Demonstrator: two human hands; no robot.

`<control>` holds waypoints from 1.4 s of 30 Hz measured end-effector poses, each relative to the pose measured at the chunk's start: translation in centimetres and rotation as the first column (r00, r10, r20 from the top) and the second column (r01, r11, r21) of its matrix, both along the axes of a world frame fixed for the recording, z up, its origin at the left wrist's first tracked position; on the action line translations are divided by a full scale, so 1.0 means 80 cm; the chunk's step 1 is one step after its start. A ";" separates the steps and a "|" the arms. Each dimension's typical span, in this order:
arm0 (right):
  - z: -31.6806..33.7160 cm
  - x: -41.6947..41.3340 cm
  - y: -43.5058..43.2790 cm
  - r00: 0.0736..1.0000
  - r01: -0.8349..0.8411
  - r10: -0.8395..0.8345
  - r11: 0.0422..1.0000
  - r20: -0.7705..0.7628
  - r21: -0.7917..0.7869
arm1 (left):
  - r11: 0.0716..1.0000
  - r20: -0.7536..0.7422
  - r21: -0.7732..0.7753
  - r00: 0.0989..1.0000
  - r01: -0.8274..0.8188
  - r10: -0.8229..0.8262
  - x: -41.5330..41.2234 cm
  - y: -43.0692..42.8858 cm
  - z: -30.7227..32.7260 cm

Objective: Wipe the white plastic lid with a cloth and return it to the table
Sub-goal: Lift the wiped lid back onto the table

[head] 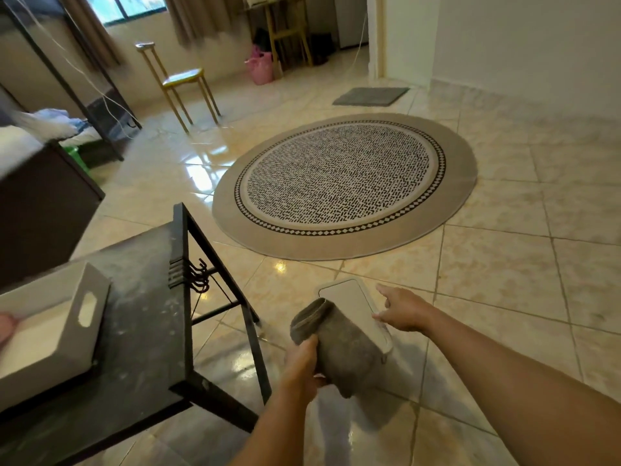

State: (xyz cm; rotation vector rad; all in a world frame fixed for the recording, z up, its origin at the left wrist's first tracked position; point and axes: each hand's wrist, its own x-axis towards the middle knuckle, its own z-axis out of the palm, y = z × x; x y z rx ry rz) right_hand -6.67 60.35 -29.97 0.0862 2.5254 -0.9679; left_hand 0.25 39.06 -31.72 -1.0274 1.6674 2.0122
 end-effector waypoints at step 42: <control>0.363 0.082 -0.470 0.952 -0.306 0.215 0.722 -0.220 -0.620 | 0.678 -0.559 -0.664 0.811 -0.315 -0.171 0.096 -0.453 0.390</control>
